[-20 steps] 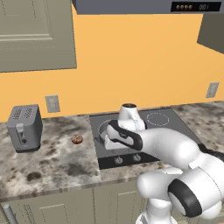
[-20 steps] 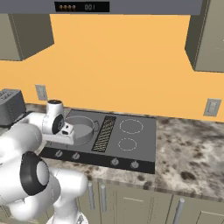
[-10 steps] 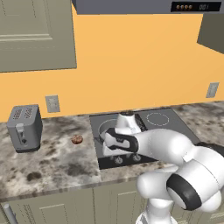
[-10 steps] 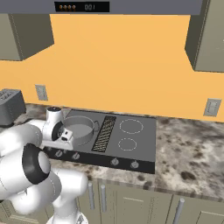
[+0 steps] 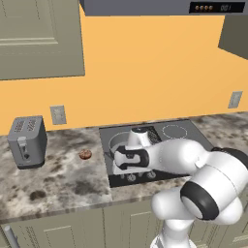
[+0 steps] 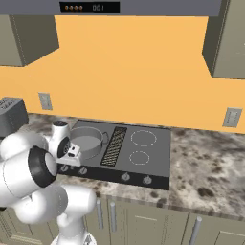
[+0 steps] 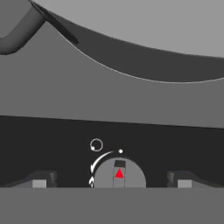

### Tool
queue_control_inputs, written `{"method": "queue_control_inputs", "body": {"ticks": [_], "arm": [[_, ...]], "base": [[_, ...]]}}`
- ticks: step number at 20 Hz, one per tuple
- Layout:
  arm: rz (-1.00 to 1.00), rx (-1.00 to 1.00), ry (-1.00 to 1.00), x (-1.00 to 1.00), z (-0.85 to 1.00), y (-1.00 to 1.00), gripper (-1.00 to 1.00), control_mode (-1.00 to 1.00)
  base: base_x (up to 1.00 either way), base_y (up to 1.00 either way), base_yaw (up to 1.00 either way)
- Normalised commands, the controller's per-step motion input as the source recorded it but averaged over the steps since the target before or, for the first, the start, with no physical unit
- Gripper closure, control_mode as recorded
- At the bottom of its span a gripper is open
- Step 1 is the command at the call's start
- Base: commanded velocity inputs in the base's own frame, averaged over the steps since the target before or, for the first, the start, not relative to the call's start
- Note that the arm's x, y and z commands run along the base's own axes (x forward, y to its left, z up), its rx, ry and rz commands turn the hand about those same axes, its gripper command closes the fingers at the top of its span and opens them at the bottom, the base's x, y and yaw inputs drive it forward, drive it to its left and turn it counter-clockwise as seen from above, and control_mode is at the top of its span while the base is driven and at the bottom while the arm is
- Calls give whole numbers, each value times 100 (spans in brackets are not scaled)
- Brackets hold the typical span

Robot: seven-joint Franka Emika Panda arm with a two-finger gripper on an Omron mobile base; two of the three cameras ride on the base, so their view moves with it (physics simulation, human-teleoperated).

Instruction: Turn on the burner for the pot on the stove. Wait thirty seconds for the pot to heat up. Then add the mushroom to the pot.

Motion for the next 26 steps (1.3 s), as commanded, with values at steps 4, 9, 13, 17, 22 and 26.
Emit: {"method": "queue_control_inputs", "body": {"ticks": [4, 9, 13, 17, 22, 26], "arm": [[0, 0, 0, 11, -14, 0, -100, -100], [0, 0, 0, 0, -13, 1, 100, -100], [0, 0, 0, -4, -10, 0, 100, -100], [0, 0, 0, -11, -8, 1, 100, -100], [0, 0, 1, -33, -26, 15, 100, -100], [1, 0, 16, -33, -36, 1, 100, -100]], "base": [[0, 0, 0], [0, 0, 0], [0, 0, 0], [0, 0, 0], [0, 0, 0], [0, 0, 0]]}}
